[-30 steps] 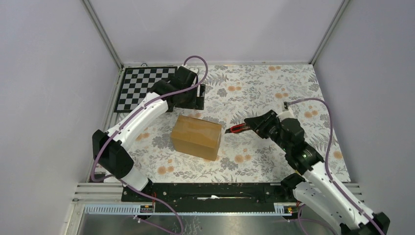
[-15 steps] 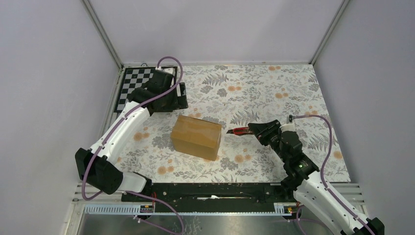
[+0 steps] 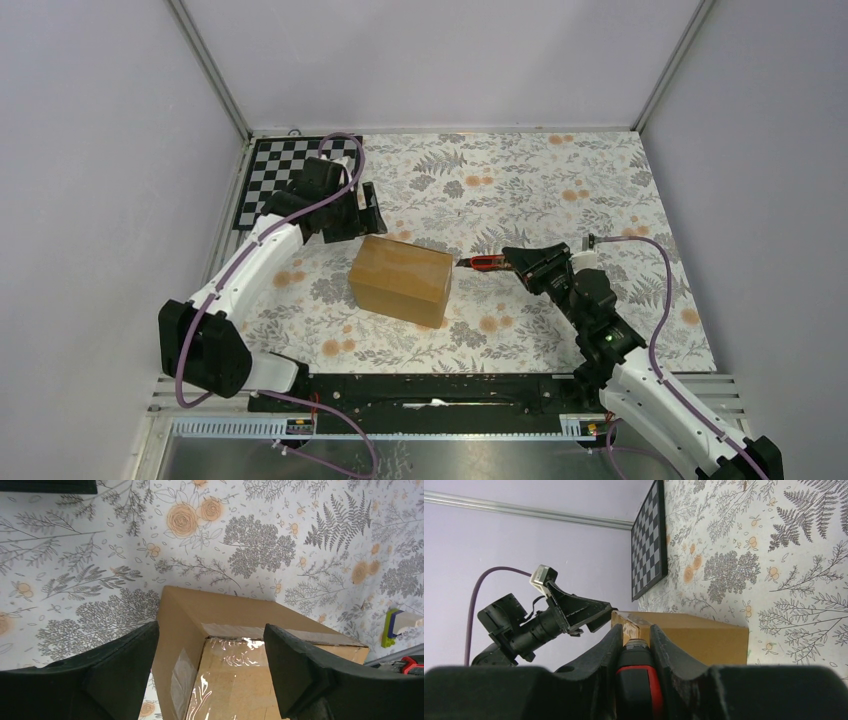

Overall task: Unpack the express box
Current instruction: Cut the express box at the center of the board.

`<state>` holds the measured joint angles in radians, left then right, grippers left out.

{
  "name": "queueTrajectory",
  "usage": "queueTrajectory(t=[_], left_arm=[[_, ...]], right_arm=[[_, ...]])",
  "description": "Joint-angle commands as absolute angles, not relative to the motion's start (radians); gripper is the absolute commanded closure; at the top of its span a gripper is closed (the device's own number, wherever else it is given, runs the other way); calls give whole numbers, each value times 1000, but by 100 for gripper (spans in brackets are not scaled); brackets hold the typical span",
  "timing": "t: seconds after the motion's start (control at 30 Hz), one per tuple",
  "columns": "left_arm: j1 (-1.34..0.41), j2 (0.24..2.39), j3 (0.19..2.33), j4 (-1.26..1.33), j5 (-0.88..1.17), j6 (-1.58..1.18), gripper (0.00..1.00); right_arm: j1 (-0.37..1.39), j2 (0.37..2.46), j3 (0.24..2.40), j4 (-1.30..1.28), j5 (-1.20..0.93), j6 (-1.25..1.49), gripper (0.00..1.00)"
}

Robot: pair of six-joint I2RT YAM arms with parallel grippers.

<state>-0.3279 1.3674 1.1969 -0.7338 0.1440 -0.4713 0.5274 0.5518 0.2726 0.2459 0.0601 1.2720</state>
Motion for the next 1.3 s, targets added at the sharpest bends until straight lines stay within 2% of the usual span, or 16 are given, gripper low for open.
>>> queueTrajectory(t=[0.0,1.27], left_arm=[[-319,1322,1170,-649,220,-511,15],[-319,1308,1140,-626,248,-531,16]], right_arm=[[523,544,268,333,42,1301,100],[524,586,237,384,66,1340,100]])
